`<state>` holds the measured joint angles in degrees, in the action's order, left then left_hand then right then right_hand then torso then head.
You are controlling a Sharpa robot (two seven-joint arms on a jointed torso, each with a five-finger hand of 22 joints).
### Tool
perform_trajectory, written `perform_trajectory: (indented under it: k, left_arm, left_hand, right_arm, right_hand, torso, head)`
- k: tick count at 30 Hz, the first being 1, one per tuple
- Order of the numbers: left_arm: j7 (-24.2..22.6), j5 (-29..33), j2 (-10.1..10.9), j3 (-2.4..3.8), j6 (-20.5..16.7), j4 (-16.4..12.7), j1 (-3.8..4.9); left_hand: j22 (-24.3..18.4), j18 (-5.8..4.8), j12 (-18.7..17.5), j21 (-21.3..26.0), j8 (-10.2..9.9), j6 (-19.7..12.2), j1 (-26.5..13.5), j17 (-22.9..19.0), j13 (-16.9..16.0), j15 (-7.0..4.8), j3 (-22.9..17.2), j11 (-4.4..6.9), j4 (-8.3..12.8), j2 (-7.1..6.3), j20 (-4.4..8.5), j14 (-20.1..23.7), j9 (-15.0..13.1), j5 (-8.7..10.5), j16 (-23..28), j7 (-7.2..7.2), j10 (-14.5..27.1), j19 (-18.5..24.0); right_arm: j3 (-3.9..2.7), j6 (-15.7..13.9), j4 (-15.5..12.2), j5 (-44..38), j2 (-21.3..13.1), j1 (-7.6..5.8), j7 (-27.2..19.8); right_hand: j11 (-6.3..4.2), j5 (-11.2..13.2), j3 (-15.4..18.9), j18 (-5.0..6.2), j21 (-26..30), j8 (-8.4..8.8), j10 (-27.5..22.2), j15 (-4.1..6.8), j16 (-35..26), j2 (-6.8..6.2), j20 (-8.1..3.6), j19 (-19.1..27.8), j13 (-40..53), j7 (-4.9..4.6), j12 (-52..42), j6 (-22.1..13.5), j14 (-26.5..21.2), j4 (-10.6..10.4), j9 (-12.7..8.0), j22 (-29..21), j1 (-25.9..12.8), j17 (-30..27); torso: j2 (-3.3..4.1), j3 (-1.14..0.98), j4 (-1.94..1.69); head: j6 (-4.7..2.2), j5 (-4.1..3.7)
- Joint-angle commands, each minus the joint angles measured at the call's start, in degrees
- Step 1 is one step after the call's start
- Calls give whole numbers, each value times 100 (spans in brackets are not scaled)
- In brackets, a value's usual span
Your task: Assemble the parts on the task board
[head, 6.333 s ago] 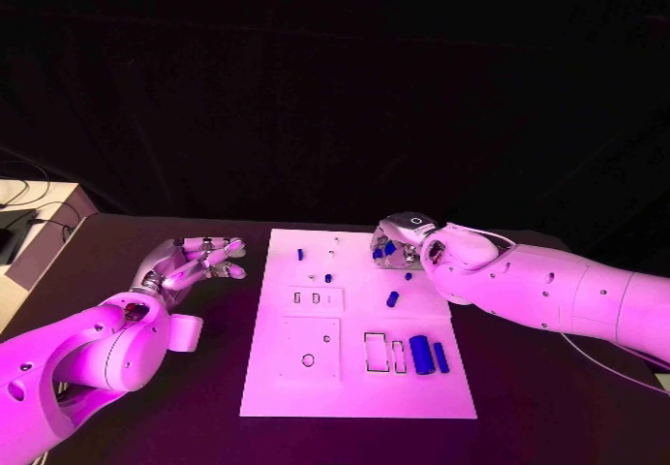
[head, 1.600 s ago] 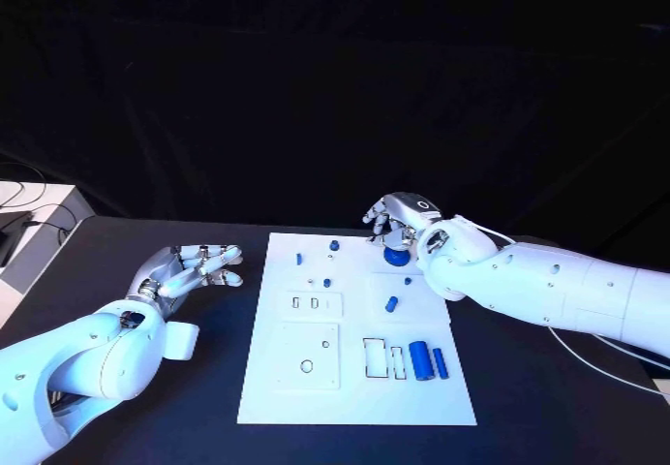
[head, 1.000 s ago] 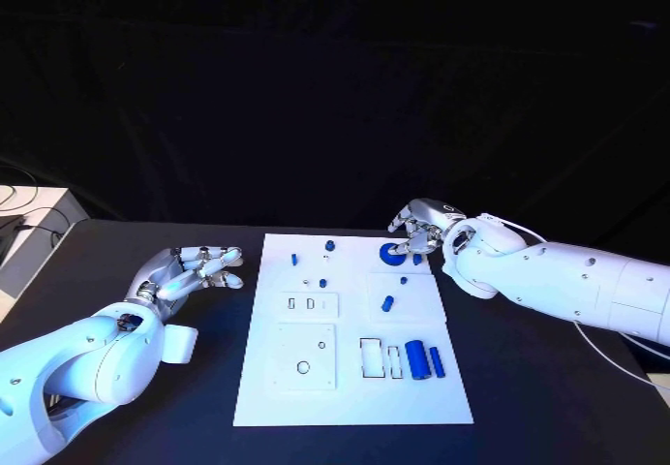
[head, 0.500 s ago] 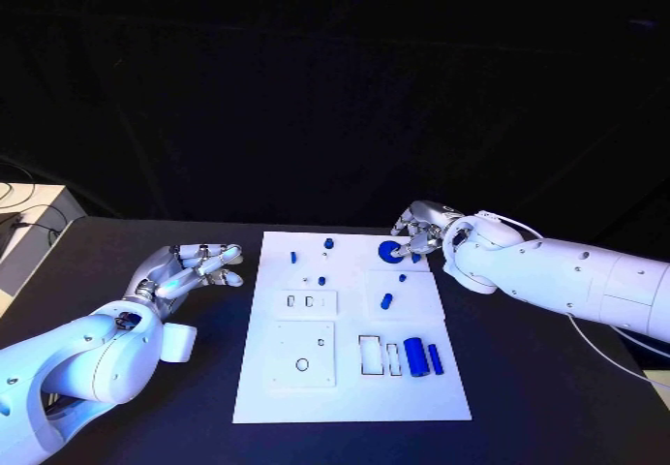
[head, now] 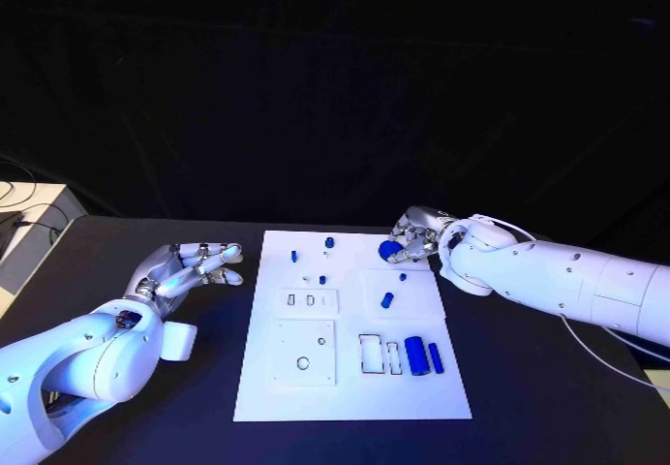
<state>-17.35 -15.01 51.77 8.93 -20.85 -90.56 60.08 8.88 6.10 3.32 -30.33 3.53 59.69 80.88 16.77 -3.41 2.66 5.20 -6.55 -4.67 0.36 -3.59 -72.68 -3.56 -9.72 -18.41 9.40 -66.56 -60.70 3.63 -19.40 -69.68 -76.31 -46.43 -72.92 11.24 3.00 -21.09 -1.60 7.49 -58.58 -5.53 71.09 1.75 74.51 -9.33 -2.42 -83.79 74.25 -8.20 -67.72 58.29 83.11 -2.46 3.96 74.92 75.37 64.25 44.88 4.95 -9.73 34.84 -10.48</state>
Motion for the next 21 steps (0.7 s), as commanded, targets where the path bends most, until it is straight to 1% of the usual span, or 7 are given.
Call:
perform_trajectory:
  k: [1, 3, 9, 10, 14, 18, 21]
  left_arm:
    - [-60, -31, -6, 5, 80, -3, 0]
    - [-55, -31, -6, 5, 73, -1, 0]
    - [-46, -31, -9, 5, 65, 6, 0]
    - [-44, -31, -9, 5, 64, 8, 0]
    - [-37, -31, -10, 5, 64, 16, 0]
    - [-26, -31, -11, 5, 61, 24, 0]
    - [-20, -31, -12, 5, 59, 28, 0]
  left_hand:
    - [-5, 8, 8, -12, 6, -29, -4, -3, -3, 15, -9, -3, 28, 33, 14, -4, -6, 37, 2, 12, 52, -2]
    - [-5, 8, 8, -12, 6, -29, -4, -3, -3, 15, -9, -3, 28, 33, 14, -4, -6, 37, 2, 12, 52, -2]
    - [-9, 9, 7, -14, 6, -28, -10, -3, -2, 15, -7, -4, 24, 34, 12, -3, -6, 37, 1, 12, 55, -2]
    - [-9, 9, 7, -14, 6, -28, -10, -3, -2, 15, -7, -4, 24, 34, 12, -3, -6, 37, 1, 12, 55, -2]
    - [-9, 9, 7, -14, 6, -28, -10, -3, -2, 15, -7, -4, 24, 34, 12, -3, -6, 37, 1, 12, 55, -2]
    - [-9, 9, 7, -14, 6, -28, -10, -3, -2, 15, -7, -4, 24, 34, 12, -3, -6, 37, 1, 12, 55, -2]
    - [-9, 9, 7, -14, 6, -28, -10, -3, -2, 15, -7, -4, 24, 34, 12, -3, -6, 37, 1, 12, 55, -2]
  right_arm:
    - [7, 241, 29, 80, 11, 24, 15]
    - [7, 279, 45, 93, 13, 27, 20]
    - [7, 329, 67, 122, 12, 30, 22]
    - [7, 331, 70, 130, 12, 30, 19]
    - [7, 331, 75, 170, 6, 30, -1]
    - [7, 339, 84, 219, -3, 31, -34]
    - [7, 350, 86, 249, -9, 31, -66]
  right_hand:
    - [-40, -95, 21, 45, -19, -26, 36, -16, 21, -5, 12, -411, 4, -25, 31, -54, 7, -42, 8, 557, -99, 5]
    - [-44, -271, 39, 43, -16, -30, 29, -14, 20, -4, 11, -410, -1, -21, 42, -44, 8, -69, 9, 561, -168, 10]
    - [-54, -539, 36, 35, -23, -34, 43, -5, 17, 71, 2, -413, 7, -12, 38, -13, 11, -38, 7, 580, -219, 22]
    - [-56, -627, 43, 31, -21, -27, 44, -3, 14, 111, -1, -413, 8, -12, 44, -5, 13, 0, 6, 593, -253, 30]
    - [-60, -865, 41, 30, -10, -18, 40, 0, 6, 184, -4, -413, 7, -13, 56, 1, 13, 39, 5, 601, -292, 33]
    - [-63, -1129, 37, 25, -13, -1, 35, 3, 5, 275, -8, -414, 5, -18, 67, 3, 16, 128, 3, 616, -311, 46]
    - [-71, -1393, -18, 21, -17, 10, 32, 11, 2, 401, -13, -415, 8, -21, 69, 17, 15, 216, 0, 625, -295, 52]
  torso:
    - [0, 3, 4]
    - [-1, 5, 5]
    - [-4, -1, 4]
    - [-4, 0, 4]
    - [-8, 5, -1]
    - [-7, 5, -4]
    - [-7, 6, 1]
  head:
    - [6, -3]
    - [9, 0]
    - [18, -3]
    - [17, -3]
    - [22, -5]
    - [16, -6]
    - [13, 0]
